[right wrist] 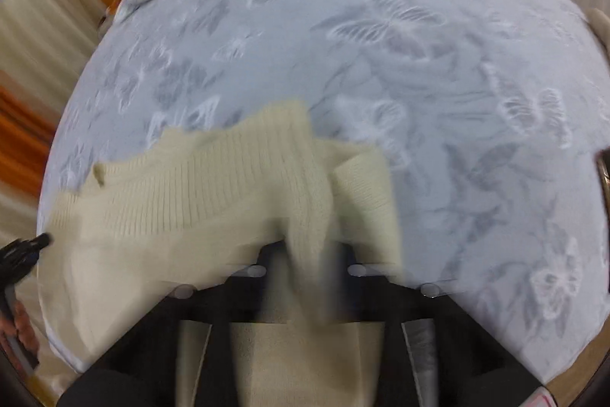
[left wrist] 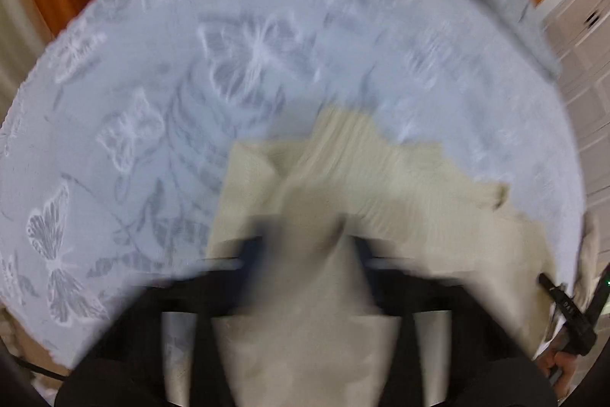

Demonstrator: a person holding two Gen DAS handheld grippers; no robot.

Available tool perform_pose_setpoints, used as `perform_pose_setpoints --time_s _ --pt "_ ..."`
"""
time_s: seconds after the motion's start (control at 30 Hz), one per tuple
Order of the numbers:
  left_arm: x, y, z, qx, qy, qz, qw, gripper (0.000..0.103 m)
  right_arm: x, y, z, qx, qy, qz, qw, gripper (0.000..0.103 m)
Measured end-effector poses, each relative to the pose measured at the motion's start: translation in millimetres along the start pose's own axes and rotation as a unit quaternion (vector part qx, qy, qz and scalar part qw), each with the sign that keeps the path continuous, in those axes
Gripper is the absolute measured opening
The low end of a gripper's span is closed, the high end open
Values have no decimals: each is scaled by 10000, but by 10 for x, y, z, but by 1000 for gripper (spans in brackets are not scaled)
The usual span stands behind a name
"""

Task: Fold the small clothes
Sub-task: 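Release the folded hem onto the cardigan and open both grippers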

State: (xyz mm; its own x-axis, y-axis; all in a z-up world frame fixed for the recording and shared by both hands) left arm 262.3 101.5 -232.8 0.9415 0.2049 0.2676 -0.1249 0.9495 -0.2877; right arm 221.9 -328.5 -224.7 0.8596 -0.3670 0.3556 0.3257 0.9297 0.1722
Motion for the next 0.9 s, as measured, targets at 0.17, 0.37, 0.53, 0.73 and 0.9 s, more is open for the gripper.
perform_pose_setpoints --time_s 0.17,0.37,0.53,0.73,0.9 --pt "87 117 181 -19 -307 211 9993 10 91 -199 402 291 -763 -450 9956 10" --pt "-73 189 163 19 -213 11 9998 28 -172 -308 320 148 -359 -537 9978 28" --pt "-506 371 726 46 -681 98 9976 76 -711 -290 953 497 -624 -811 9935 51" --pt "-1305 614 548 -148 -298 890 9955 84 -1703 -242 730 765 249 -1202 9895 51" --pt "-1424 662 226 -463 -1 1777 9830 84 -1496 -371 496 1060 157 -2114 9715 62"
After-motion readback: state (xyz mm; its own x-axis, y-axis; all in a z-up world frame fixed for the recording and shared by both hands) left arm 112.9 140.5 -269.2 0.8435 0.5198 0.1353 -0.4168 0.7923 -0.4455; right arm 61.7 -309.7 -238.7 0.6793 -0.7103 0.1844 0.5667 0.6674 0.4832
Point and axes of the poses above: each gripper's, at about its wrist camera, not at the fingertips, and z roughly against the way its jaws point, y to its left, x to its top, the point moved 10 cm from there along -z, roughly the way its jaws point, and after that the axes turned 4 degrees about -x, right-handed, at the moved point
